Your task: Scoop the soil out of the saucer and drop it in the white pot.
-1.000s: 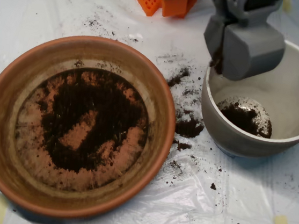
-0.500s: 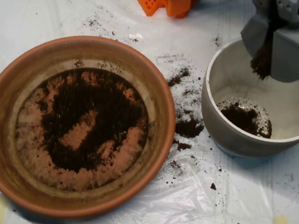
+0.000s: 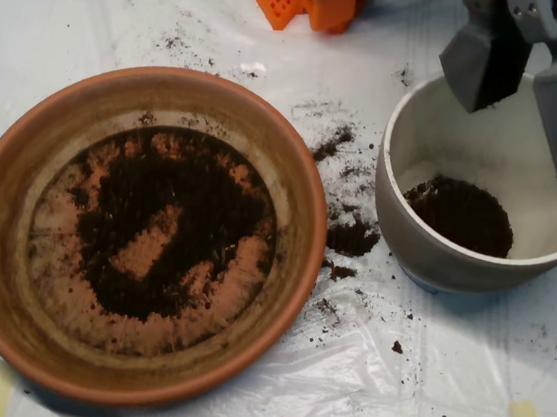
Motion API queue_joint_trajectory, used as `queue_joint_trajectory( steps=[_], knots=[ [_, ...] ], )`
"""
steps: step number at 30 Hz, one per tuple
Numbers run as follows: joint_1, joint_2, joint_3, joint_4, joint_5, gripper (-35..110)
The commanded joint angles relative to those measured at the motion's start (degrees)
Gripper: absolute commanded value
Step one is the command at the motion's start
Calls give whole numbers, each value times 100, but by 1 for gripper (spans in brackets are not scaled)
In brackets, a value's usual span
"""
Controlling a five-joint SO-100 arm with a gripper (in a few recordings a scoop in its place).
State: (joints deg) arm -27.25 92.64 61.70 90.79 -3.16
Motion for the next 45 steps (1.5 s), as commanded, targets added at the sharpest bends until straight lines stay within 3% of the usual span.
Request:
queue_joint_trajectory(
  steps=[1, 9, 14, 20, 34, 45],
  knots=[
    [-9, 580, 35, -18, 9, 31],
    [26, 606, -35, 79, -88, 28],
    [44, 624, -18, 176, -167, 38],
    [246, 633, -53, 220, -255, 39],
    [2672, 606, -211, 62, -141, 37],
    [4421, 1090, 2628, -1582, -589, 39]
  ],
)
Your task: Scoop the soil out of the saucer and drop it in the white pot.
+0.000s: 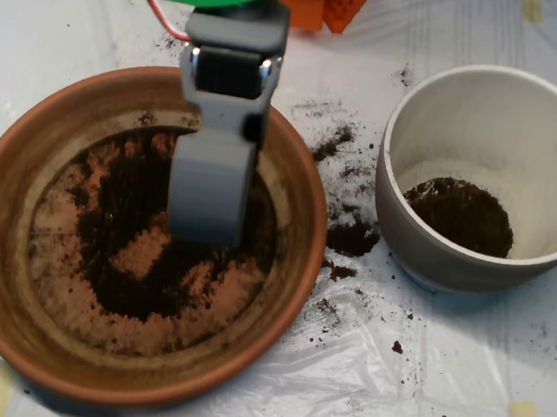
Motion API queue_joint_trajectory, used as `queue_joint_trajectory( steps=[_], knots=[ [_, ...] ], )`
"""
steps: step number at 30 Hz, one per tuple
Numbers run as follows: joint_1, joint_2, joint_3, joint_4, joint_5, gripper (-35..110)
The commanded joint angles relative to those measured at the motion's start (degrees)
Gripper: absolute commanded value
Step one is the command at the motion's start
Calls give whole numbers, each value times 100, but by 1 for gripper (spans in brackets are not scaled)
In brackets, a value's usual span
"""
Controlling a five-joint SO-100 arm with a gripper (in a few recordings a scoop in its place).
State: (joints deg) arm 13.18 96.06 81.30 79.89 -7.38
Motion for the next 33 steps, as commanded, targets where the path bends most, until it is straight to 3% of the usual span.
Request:
queue_joint_trajectory(
  steps=[1, 14, 27, 33],
  knots=[
    [475, 817, 976, -677, -229, 39],
    [1020, 659, 2997, -1942, -773, 44],
    [1099, -211, 2979, -1415, -1151, 45],
    [1204, -633, 2848, -1758, -1160, 43]
  ],
)
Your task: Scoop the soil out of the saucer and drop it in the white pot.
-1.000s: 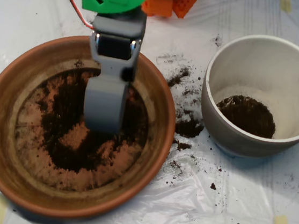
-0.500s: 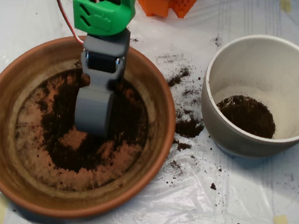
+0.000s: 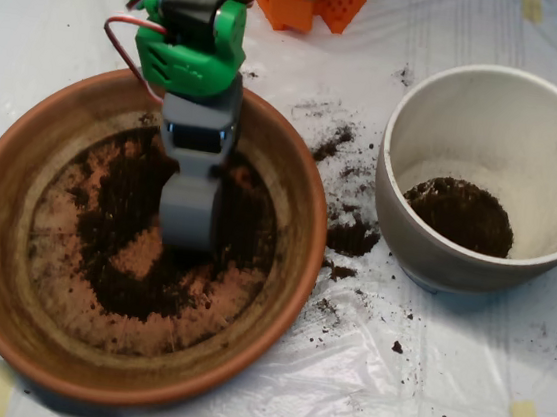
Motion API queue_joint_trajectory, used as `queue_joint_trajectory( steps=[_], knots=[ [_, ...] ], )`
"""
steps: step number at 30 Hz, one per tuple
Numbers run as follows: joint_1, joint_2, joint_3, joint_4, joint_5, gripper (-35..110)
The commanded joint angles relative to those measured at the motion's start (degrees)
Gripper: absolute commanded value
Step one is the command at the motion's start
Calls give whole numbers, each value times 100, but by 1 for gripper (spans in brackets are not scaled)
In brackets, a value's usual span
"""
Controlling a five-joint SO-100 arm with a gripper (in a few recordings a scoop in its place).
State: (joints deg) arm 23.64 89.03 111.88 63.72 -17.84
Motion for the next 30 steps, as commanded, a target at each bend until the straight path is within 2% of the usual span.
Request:
queue_joint_trajectory(
  steps=[1, 6, 17, 30],
  knots=[
    [176, -97, -325, -220, -105, 43],
    [272, -642, -949, -272, -97, 43],
    [158, -554, -606, -677, -193, 42],
    [-105, -141, -193, -624, -316, 30]
  ],
)
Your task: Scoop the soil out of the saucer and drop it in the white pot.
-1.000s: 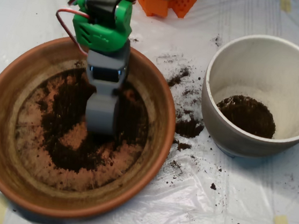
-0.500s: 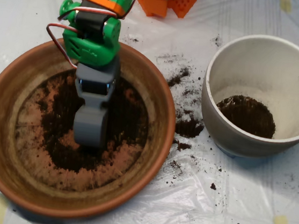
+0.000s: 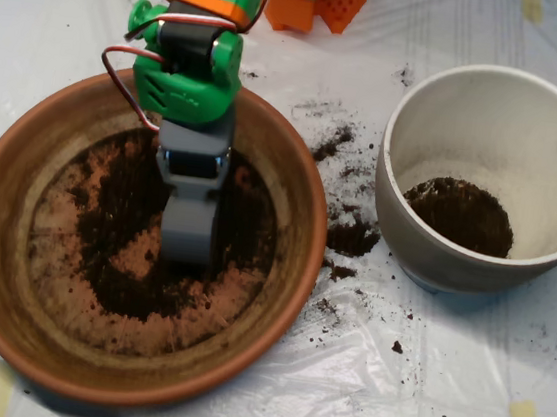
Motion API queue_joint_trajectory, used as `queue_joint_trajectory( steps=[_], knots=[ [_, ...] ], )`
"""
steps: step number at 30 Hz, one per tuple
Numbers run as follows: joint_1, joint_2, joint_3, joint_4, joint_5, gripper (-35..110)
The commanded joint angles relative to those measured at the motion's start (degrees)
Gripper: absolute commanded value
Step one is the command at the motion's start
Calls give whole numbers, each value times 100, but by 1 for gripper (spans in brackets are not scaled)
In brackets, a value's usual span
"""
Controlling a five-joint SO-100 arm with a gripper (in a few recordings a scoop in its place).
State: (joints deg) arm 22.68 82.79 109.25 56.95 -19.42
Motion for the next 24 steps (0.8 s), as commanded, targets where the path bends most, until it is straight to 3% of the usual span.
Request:
queue_joint_trajectory(
  steps=[1, 10, 15, 24],
  knots=[
    [-9, 501, 70, 53, -158, 29],
    [88, 562, -53, -167, -176, 16],
    [97, 668, -26, -290, -88, 2],
    [-9, 773, 35, -519, -70, 0]
  ],
)
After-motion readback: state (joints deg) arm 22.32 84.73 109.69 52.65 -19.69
